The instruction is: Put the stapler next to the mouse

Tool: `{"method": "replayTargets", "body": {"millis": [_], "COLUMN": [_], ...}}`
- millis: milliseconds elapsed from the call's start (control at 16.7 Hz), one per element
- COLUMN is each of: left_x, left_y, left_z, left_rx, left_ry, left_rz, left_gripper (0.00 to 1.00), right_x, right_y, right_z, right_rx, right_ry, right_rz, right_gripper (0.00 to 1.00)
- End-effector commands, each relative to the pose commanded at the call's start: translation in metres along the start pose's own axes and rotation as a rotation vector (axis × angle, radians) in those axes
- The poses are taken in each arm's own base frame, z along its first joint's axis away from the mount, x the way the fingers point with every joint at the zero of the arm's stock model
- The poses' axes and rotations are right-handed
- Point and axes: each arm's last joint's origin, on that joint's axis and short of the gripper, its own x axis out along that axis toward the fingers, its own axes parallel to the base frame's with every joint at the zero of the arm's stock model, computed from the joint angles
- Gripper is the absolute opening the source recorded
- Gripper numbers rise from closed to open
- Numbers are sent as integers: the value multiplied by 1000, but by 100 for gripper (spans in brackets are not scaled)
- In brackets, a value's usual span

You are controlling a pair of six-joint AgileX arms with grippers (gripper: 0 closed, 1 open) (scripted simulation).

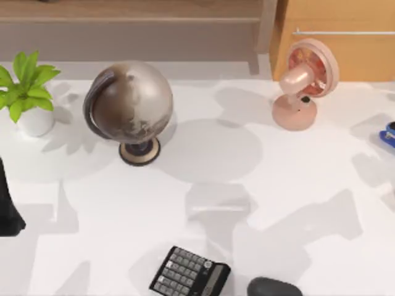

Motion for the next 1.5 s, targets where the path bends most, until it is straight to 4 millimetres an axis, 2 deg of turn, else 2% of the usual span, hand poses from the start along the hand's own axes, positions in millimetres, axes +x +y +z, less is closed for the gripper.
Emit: {"method": "replayTargets", "body": {"millis": [180,420,600,720,960,1380,1500], "left_x": [0,0,0,0,0,0,0], "left_y": [0,0,0,0,0,0,0], "left_z": [0,0,0,0,0,0,0], "left_rx": [0,0,0,0,0,0,0], "left_ry": [0,0,0,0,0,0,0], "left_rz": [0,0,0,0,0,0,0], "left_gripper": [100,100,100,100,100,100,100], "right_x": [32,101,142,162,183,185,195], "right_y": [-12,-27,-38,-42,-45,-43,-41], "right_z": [23,46,62,67,72,72,65], "right_rx": [-60,-174,-260,-300,-329,-334,-330], "right_ry": [150,374,467,504,528,528,530], "right_rz": [90,218,285,325,389,398,399], "right_gripper": [100,100,100,100,100,100,100]}}
